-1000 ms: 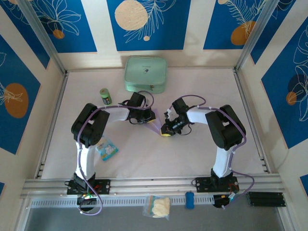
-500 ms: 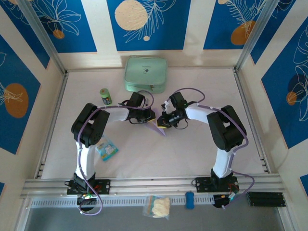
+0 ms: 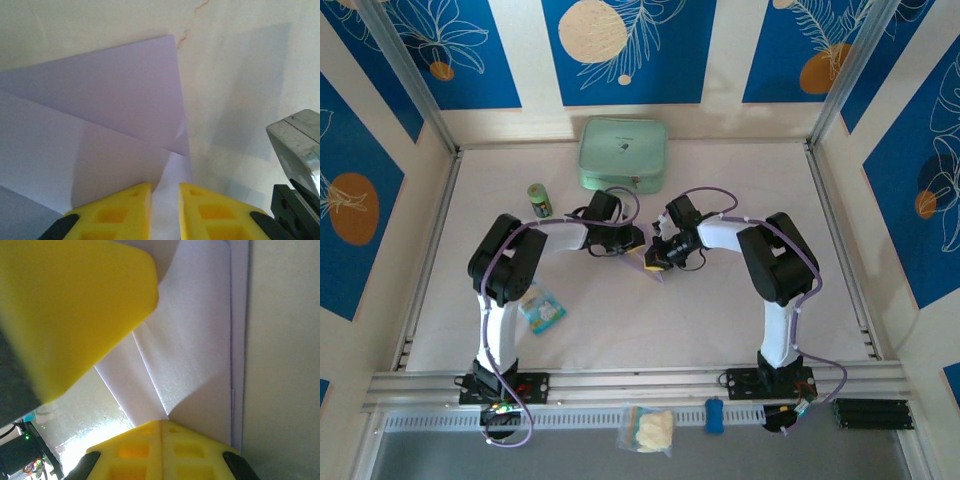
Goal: Fold a paper plane with a square sheet of paper (pick it up from the middle)
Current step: Fourth fold the wing at the center of the table.
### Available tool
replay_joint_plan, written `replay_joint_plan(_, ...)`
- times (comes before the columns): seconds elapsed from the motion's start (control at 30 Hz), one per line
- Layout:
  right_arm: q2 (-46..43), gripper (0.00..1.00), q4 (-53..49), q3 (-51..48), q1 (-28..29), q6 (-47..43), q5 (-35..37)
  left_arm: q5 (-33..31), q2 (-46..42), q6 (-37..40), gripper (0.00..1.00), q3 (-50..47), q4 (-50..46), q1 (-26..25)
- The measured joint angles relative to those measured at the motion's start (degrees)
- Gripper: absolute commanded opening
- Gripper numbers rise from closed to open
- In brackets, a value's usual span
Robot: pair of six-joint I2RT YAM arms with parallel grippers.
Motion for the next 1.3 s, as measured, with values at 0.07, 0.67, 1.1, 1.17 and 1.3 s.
replay_joint_plan(0.07,0.0,0.05,0.24,-0.2,-0.13,0.0,-0.28,0.0,-0.22,0.22,0.26,-0.07,0.2,0.66)
replay_joint_plan(0.67,0.35,0.04,-0.5,2.05,-0.87,0.66,-1.86,-0.42,0.2,0.26,0.13,-0.98,1.07,3.34)
replay_joint_plan(1.1,4.76,0.03,-1.01,6.99,-0.37,1.25,-1.81,-1.05,0.2,1.29,0.12,-0.85,0.22,3.34)
replay_joint_plan(1.17,5.05,0.03,-0.96,6.97,-0.37,1.07,-1.84,-1.29,0.2,1.31,0.12,-0.63,-0.35,3.34)
replay_joint_plan(1.3,5.05,0.03,-0.31,6.32,-0.5,0.59,-2.16,-2.12,0.22,1.86,0.11,0.07,-2.1,3.21)
